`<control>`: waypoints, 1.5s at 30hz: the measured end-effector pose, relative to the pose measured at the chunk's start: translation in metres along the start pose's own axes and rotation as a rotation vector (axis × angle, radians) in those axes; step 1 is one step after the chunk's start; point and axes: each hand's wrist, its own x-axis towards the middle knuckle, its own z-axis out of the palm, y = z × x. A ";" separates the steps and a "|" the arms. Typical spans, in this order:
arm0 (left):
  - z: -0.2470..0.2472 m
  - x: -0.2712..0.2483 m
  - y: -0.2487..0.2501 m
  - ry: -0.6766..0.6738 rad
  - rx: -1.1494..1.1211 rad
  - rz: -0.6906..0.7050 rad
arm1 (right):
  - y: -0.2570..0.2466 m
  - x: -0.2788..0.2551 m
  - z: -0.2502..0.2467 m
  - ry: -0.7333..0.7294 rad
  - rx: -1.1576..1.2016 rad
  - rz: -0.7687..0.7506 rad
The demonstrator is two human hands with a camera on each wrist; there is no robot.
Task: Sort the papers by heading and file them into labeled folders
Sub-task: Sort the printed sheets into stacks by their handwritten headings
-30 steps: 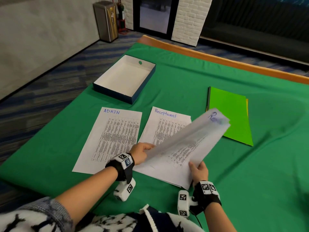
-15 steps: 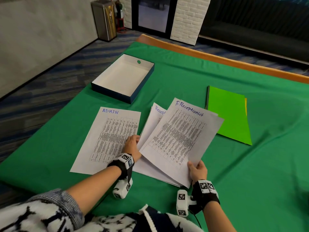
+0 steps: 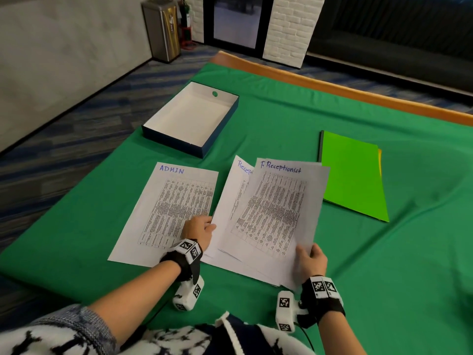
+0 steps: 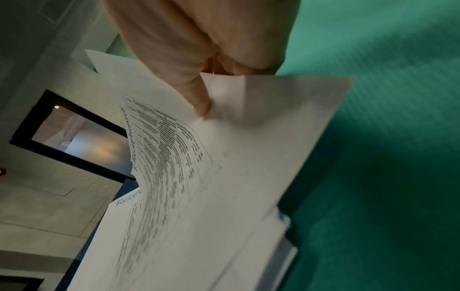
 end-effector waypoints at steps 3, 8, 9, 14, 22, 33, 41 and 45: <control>-0.002 -0.006 0.005 0.008 0.083 0.027 | -0.001 -0.002 -0.002 -0.033 -0.015 0.003; 0.001 -0.012 0.011 0.026 0.027 0.160 | -0.005 -0.008 0.004 -0.088 -0.081 0.022; 0.003 -0.014 0.013 0.005 -0.016 0.163 | -0.005 -0.008 0.006 -0.093 -0.105 0.029; 0.006 -0.030 0.028 -0.252 -0.167 0.109 | -0.010 -0.014 0.009 -0.176 -0.192 -0.005; -0.008 -0.039 0.029 -0.502 -0.208 0.208 | -0.025 -0.019 -0.004 -0.227 0.046 -0.081; -0.030 -0.026 0.017 -0.326 -0.240 0.135 | -0.023 -0.019 -0.001 -0.381 0.326 0.007; -0.076 0.023 -0.066 0.172 0.262 -0.325 | -0.017 -0.016 -0.009 -0.246 0.293 0.099; -0.094 0.025 -0.086 0.180 0.315 -0.547 | -0.018 -0.021 -0.011 -0.250 0.286 0.097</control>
